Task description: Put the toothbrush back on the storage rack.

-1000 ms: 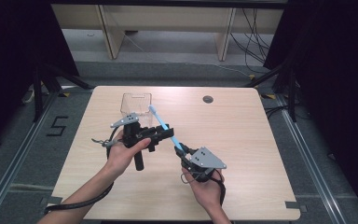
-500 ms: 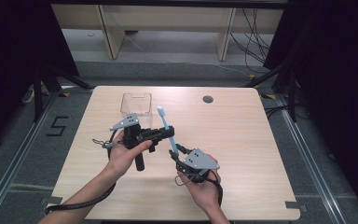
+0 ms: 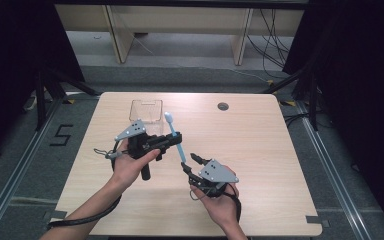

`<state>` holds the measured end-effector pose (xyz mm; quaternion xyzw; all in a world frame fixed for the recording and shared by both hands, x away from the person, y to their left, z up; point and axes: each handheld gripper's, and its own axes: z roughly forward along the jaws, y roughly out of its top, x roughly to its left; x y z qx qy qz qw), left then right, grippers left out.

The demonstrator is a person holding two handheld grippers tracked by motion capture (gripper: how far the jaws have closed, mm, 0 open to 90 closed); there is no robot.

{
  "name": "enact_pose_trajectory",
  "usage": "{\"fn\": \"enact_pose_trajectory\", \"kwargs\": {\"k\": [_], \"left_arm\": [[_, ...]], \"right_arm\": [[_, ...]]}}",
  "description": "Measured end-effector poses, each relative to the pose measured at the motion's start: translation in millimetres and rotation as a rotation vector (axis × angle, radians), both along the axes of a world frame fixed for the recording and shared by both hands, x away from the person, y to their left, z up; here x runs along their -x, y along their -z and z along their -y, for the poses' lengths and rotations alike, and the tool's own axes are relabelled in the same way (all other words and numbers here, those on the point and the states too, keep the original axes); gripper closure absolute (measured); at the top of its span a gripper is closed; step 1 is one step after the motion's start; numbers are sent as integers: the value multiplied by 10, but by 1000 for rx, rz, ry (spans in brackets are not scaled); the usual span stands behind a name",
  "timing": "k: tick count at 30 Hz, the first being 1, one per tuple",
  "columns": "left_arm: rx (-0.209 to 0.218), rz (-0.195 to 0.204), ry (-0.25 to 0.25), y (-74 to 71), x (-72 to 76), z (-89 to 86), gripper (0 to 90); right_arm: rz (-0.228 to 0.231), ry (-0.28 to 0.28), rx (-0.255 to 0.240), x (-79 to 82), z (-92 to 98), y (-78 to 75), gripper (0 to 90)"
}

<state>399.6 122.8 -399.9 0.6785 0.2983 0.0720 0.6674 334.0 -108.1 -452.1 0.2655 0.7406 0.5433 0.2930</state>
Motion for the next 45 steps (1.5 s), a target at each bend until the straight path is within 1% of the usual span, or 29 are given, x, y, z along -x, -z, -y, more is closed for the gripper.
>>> {"fn": "enact_pose_trajectory", "kwargs": {"k": [3,4,6,7,8,11,13,15,17,18,19,20,21,23,24,26,27,30,31,32,34,35,37,39,40,42,43,44,45], "left_arm": [[-20,22,-27,-13,-2,-37,820],[-27,28,-34,-17,-5,-48,821],[-43,41,-53,-25,-13,-83,821],[-50,48,-63,-28,-17,-98,821],[-65,61,-73,-34,-24,-121,821],[-91,85,-98,-41,-38,-163,821],[-102,94,-110,-44,-49,-194,821],[-107,99,-125,-46,-61,-224,821],[-111,102,-137,-47,-75,-253,821],[-116,104,-146,-46,-84,-272,821],[-118,108,-153,-45,-91,-282,821],[-120,109,-158,-43,-99,-297,821],[-123,112,-164,-41,-110,-313,821],[-125,115,-179,-33,-128,-344,821],[-129,117,-186,-29,-136,-361,821],[-130,120,-197,-20,-153,-388,821],[-134,122,-202,-17,-159,-401,821],[-142,127,-215,-6,-174,-432,821],[-144,130,-217,-3,-178,-438,821],[-149,134,-222,2,-186,-451,821],[-152,138,-232,7,-194,-467,821],[-152,142,-235,9,-202,-480,821],[-151,144,-242,7,-207,-499,821],[-150,146,-247,2,-211,-520,821],[-146,144,-251,0,-212,-529,821],[-144,146,-256,-4,-216,-544,821],[-147,147,-257,-7,-218,-555,821],[-145,146,-260,-9,-220,-563,821],[-147,147,-263,-12,-223,-573,821]], "right_arm": [[-12,-1,0,9,27,5,579],[7,7,9,4,49,7,579],[-18,14,-5,18,70,19,580],[-4,4,-15,1,85,32,580],[-18,21,1,16,114,29,580],[-22,36,-3,18,164,51,580],[-11,44,9,18,200,64,579],[-16,54,10,24,228,80,579],[-42,67,-2,43,248,100,579],[-9,58,22,21,276,103,578],[-6,65,28,23,295,116,578],[-33,65,16,38,296,126,578],[-3,70,35,26,322,133,578],[-53,88,3,62,331,171,578],[-32,79,9,46,351,188,577],[-22,100,8,51,383,219,571],[-62,103,-8,72,381,238,567],[-40,123,2,59,421,284,553],[-18,120,19,44,440,297,550],[-47,125,-4,55,432,313,548],[-39,132,2,53,449,330,546],[-55,125,-17,50,448,343,545],[-46,140,-8,49,476,350,540],[-62,132,-37,47,474,375,533],[-43,147,-22,45,493,378,529],[-78,141,-27,57,497,396,522],[-70,147,-34,53,497,411,521],[-46,149,-18,44,516,420,520],[-82,151,-38,58,502,432,518]]}}
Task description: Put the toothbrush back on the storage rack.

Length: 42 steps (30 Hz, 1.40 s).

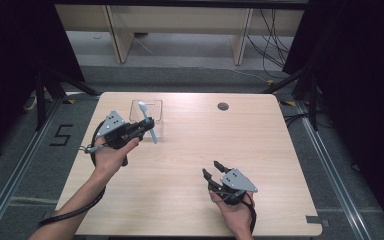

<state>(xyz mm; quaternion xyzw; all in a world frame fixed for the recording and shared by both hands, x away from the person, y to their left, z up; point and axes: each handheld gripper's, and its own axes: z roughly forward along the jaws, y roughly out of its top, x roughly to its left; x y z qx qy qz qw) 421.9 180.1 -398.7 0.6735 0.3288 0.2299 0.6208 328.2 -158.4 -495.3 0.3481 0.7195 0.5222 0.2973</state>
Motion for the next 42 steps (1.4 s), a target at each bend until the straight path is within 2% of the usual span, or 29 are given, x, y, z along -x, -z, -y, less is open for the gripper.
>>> {"fn": "enact_pose_trajectory", "kwargs": {"k": [1,3,4,5,7,10,11,21,22,23,27,29,32,34,35,36,38,39,40,42], "left_arm": [[1,0,-3,-3,-4,-10,821],[2,4,-9,-8,-15,-24,822],[2,3,-14,-13,-17,-35,822],[3,5,-17,-18,-21,-44,821],[3,8,-21,-25,-29,-60,822],[0,10,-26,-34,-39,-81,822],[-1,10,-28,-35,-43,-89,822],[-15,35,-53,-75,-94,-160,822],[-18,35,-56,-79,-99,-167,822],[-20,39,-59,-82,-106,-174,822],[-18,44,-73,-96,-129,-193,822],[-24,46,-77,-102,-141,-203,823],[-25,48,-84,-104,-156,-208,822],[-27,51,-89,-105,-172,-217,822],[-28,50,-93,-105,-179,-221,822],[-28,53,-99,-107,-188,-226,822],[-27,54,-105,-111,-201,-233,822],[-27,55,-109,-117,-210,-241,822],[-25,56,-111,-122,-216,-244,822],[-25,61,-117,-143,-234,-258,822]], "right_arm": [[30,3,21,-13,19,5,518],[20,3,14,-8,20,21,517],[-6,3,0,4,10,30,517],[22,-1,3,-13,17,40,516],[14,5,17,-5,25,43,516],[-11,2,2,5,14,58,515],[10,3,18,-5,27,56,514],[14,-3,21,-12,25,66,513],[28,2,43,-15,36,62,512],[7,8,25,-4,26,66,513],[12,12,22,-1,20,67,513],[-9,15,15,17,12,65,512],[12,5,33,-2,26,61,512],[15,10,26,1,15,66,512],[-15,10,15,18,5,66,512],[14,10,26,2,13,68,512],[22,9,33,-2,17,67,512],[21,10,33,-3,17,67,512],[-23,11,11,22,0,67,512],[-22,10,11,21,0,68,512]]}}
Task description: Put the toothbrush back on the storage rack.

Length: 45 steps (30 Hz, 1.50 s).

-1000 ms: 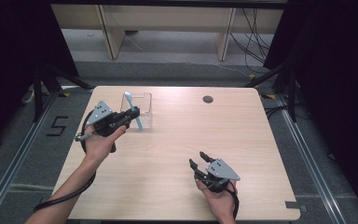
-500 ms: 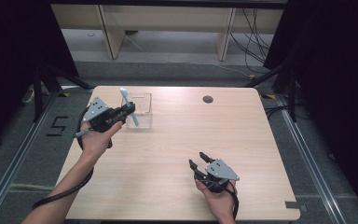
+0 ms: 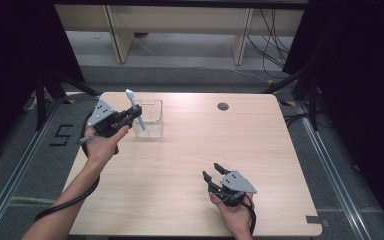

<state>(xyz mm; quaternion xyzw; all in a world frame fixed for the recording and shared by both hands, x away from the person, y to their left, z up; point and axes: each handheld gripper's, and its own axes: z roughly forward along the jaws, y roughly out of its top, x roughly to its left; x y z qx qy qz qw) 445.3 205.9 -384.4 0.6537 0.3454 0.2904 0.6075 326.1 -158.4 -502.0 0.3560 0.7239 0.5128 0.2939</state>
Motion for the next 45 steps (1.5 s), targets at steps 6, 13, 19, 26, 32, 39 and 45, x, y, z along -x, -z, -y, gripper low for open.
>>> {"fn": "enact_pose_trajectory", "kwargs": {"k": [6,13,19,26,32,39,45], "left_arm": [[-3,14,-10,-40,-47,-23,822],[-4,20,-20,-49,-107,-33,822],[0,17,-34,-45,-159,-50,822],[8,15,-54,-39,-232,-78,822],[7,11,-68,-28,-293,-89,822],[3,6,-88,-12,-358,-118,821],[5,3,-103,8,-405,-141,821]], "right_arm": [[29,-11,17,-23,6,3,511],[31,-8,22,-23,11,2,510],[38,-15,29,-30,14,2,510],[35,-16,25,-33,9,5,509],[19,-24,15,-28,-1,11,508],[23,-20,21,-26,2,3,507],[38,-19,27,-32,5,3,507]]}}
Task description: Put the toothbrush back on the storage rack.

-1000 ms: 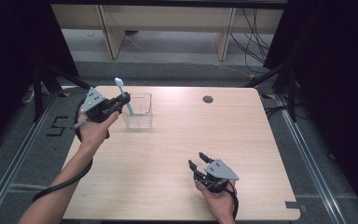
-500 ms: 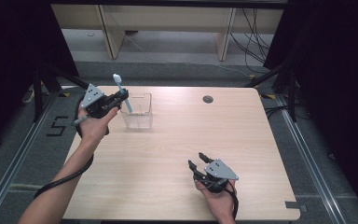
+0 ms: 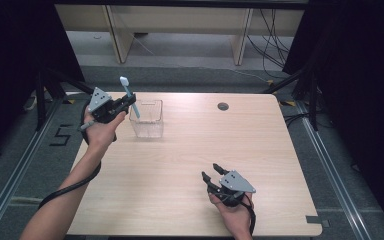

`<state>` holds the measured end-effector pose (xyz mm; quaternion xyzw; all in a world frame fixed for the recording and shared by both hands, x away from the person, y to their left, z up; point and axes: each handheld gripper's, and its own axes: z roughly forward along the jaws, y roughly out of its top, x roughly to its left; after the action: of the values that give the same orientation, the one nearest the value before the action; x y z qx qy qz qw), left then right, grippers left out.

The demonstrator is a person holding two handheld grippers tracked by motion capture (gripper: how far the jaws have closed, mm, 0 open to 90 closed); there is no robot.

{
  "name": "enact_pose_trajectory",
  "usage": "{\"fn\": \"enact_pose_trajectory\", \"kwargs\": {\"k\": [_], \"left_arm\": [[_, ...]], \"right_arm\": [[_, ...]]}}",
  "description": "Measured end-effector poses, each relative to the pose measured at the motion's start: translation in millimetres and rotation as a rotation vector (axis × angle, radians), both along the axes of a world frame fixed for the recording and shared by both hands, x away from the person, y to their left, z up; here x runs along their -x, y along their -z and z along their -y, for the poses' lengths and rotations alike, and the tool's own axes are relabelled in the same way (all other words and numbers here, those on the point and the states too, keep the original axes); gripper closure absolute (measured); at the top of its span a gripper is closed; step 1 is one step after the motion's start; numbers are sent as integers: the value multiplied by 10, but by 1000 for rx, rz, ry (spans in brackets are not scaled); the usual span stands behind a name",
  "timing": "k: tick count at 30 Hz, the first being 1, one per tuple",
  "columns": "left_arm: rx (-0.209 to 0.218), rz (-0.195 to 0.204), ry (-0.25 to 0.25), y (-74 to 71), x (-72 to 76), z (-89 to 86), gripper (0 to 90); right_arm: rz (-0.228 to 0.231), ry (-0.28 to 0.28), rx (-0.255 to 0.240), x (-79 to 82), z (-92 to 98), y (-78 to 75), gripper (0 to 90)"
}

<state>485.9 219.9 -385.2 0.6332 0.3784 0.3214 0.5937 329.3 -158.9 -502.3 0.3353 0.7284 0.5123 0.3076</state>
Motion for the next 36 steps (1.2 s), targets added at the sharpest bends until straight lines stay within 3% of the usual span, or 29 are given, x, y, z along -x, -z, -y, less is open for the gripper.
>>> {"fn": "enact_pose_trajectory", "kwargs": {"k": [8,9,13,15,19,22,25,26,30,32,35,36], "left_arm": [[-7,-1,-11,18,-49,-19,821],[-7,-1,-13,23,-56,-19,821],[-7,-4,-20,40,-77,-25,821],[-9,-5,-24,46,-90,-32,821],[-9,-4,-32,55,-112,-43,821],[-12,-7,-36,64,-123,-53,821],[-12,-10,-41,78,-136,-60,821],[-12,-12,-41,83,-139,-62,821],[-17,-20,-44,111,-153,-73,821],[-19,-24,-46,125,-159,-78,821],[-19,-30,-49,143,-166,-88,821],[-19,-32,-50,149,-167,-90,821]], "right_arm": [[-16,-7,-2,5,-13,6,506],[-47,0,-21,23,-26,8,506],[-48,-8,-15,21,-24,7,506],[-10,-3,-5,3,-17,9,506],[-47,-8,-21,19,-29,12,506],[-15,-6,-5,3,-18,12,506],[-62,3,-23,36,-35,10,505],[-41,-14,-7,13,-25,10,505],[-51,0,-21,27,-38,16,505],[-16,-5,-5,2,-23,17,505],[-33,-11,-12,10,-31,19,505],[-18,-15,1,0,-23,15,505]]}}
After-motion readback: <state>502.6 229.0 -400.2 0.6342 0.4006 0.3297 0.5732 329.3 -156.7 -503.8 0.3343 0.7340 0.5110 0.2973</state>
